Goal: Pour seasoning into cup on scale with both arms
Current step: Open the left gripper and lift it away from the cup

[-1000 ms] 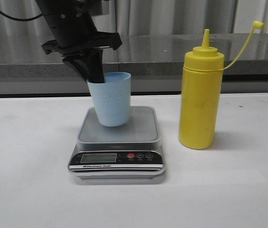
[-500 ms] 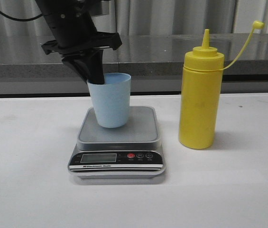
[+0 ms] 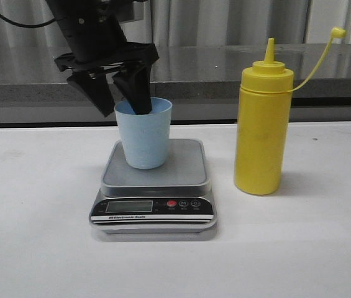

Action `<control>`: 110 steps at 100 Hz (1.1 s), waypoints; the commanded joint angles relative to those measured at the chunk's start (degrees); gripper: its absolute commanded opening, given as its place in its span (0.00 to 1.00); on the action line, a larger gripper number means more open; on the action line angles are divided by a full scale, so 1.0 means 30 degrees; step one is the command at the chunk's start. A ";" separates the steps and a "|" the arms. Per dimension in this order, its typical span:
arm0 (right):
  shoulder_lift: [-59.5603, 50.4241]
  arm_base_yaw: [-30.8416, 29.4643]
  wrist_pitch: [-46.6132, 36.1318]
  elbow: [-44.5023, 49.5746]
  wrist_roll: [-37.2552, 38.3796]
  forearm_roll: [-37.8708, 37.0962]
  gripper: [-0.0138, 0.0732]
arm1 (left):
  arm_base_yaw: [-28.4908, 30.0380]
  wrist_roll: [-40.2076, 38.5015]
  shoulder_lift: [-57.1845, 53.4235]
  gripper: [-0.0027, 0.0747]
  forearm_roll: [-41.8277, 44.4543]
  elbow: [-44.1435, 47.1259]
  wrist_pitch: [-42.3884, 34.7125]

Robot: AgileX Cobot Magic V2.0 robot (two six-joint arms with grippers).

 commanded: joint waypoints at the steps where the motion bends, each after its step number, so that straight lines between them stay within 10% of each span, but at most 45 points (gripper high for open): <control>1: -0.0368 -0.0135 -0.1579 -0.0327 -0.0135 -0.0033 0.08 | -0.0147 0.0081 -0.1222 0.74 -0.0490 -0.0651 -0.0266; 62: -0.0368 -0.0135 -0.1579 -0.0327 -0.0135 -0.0033 0.08 | 0.2924 -0.0084 -0.7588 0.74 -0.0365 0.0790 -0.2432; 110: -0.0368 -0.0135 -0.1579 -0.0327 -0.0135 -0.0033 0.08 | 0.4768 -0.0019 -1.7591 0.74 -0.0329 1.3961 -1.4677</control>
